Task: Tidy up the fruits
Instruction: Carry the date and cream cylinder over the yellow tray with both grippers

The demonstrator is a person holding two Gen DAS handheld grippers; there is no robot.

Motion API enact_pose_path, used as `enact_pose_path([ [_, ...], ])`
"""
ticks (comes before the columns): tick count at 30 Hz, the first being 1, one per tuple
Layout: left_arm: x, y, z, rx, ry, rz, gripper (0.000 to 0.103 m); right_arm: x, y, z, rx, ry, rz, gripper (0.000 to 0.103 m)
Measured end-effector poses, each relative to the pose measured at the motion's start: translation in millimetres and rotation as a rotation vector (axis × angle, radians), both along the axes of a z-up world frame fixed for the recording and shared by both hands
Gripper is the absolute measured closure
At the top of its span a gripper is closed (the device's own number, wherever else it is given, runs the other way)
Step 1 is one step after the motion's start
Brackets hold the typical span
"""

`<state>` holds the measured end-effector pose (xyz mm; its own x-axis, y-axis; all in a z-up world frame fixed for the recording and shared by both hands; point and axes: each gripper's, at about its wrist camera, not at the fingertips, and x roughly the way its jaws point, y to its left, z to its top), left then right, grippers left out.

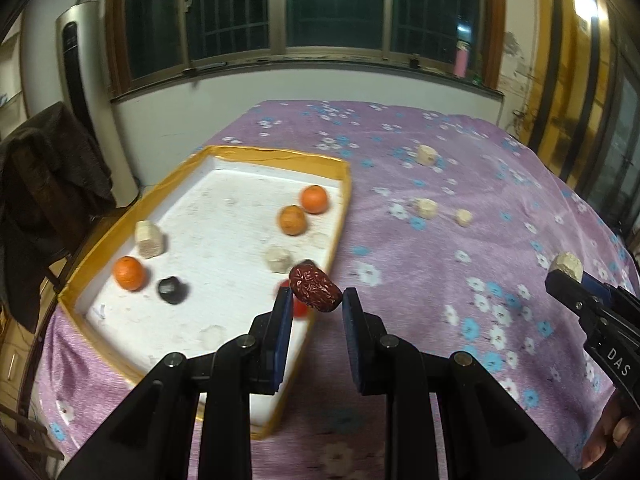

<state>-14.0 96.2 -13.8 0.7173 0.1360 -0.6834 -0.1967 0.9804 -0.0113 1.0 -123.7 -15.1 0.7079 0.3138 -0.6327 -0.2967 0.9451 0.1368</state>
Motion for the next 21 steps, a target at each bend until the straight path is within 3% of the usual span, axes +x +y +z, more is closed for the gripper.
enact_pose_path([
  [11,-2.2,56.5,-1.0,-0.016,-0.003,0.117,0.079,0.2,47.7,6.0,0.01,-0.014,0.102,0.068],
  [21,-1.5,80.4,-2.3,-0.017,0.001,0.164,0.081,4.3,99.2,14.2,0.011,-0.032,0.193,0.068],
])
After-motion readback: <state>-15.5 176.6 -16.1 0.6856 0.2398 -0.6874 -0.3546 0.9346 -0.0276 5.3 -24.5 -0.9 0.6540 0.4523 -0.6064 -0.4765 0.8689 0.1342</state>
